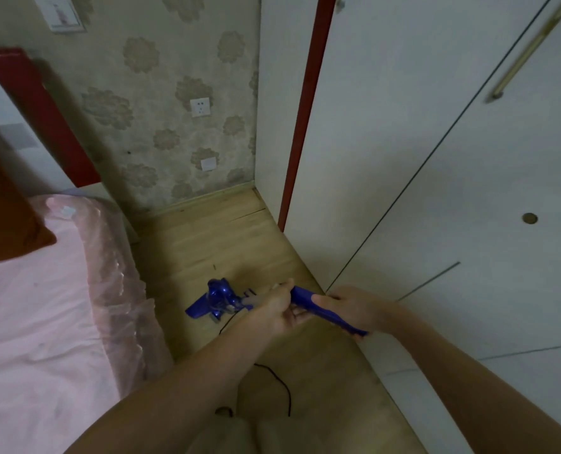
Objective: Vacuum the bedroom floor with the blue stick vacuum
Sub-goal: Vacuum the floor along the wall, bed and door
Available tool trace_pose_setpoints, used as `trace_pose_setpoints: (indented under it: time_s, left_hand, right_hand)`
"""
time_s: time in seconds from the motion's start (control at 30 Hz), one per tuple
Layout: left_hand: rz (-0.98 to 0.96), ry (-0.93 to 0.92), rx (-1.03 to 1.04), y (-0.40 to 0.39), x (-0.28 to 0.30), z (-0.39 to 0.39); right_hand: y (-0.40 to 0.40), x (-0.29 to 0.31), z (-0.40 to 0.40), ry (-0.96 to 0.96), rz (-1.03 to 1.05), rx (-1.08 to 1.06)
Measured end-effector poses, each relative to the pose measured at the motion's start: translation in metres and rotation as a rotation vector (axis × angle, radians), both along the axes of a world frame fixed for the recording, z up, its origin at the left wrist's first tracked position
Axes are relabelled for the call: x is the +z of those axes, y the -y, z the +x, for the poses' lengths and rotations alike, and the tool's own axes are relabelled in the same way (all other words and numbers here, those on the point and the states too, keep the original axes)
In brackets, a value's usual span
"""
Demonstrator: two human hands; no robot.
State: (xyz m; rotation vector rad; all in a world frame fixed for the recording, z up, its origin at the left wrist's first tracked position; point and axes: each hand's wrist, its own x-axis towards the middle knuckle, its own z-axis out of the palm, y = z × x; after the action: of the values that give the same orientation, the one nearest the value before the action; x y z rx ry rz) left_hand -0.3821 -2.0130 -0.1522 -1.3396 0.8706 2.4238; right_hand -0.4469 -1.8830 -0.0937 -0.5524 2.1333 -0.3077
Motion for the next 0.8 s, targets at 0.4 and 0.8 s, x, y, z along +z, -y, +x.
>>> trace_pose_setpoints:
  time_s: [0.4, 0.8]
  left_hand:
    - [-0.056, 0.141, 0.133, 0.107, -0.049, -0.021]
    - [-0.124, 0.155, 0.041, 0.213, -0.062, -0.027]
  right_hand:
    - [0.106, -0.084, -0.008, 0.178, -0.097, -0.127]
    - [0.205, -0.097, -0.007, 0.226, -0.196, -0.170]
